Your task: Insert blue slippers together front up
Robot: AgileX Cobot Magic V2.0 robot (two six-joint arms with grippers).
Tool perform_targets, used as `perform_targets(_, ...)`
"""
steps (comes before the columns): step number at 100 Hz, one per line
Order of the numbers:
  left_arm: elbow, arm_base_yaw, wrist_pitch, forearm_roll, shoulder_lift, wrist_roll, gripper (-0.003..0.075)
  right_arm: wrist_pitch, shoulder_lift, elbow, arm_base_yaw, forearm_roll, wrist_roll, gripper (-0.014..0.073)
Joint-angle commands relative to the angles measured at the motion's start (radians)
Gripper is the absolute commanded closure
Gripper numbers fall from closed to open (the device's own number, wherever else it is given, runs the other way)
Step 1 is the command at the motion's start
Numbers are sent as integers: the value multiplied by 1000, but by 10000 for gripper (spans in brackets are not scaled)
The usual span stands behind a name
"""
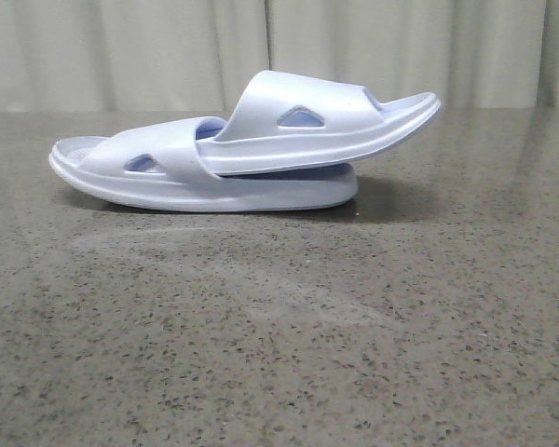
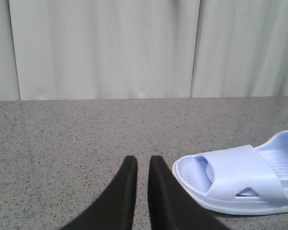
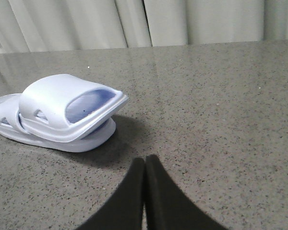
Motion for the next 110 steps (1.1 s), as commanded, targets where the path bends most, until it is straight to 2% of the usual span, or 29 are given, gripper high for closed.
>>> perform_targets(1,-27,-8,-23,-19,4,-7,705,-24,-1,-28,2,7,-3,672)
perform_targets(83,-17,-8,-34,-28,4,-26,705,-24,-1,-28,2,7,-3,672)
perform_targets(88,-3,-8,-76,50,4,-132,705,-24,-1,-28,2,7,-3,672)
perform_targets(92,13,-4,-116,170,-5,-314,705,-24,-1,-28,2,7,-3,672)
perform_targets(100,65,20,-181,582,-33,-761,705,-24,-1,-28,2,7,-3,672)
perform_targets(104,90,37,-199,794,-54,-931,705,-24,-1,-28,2,7,-3,672)
perform_targets(110,135,65,-200,1035,-90,-1187,705,-24,-1,-28,2,7,-3,672)
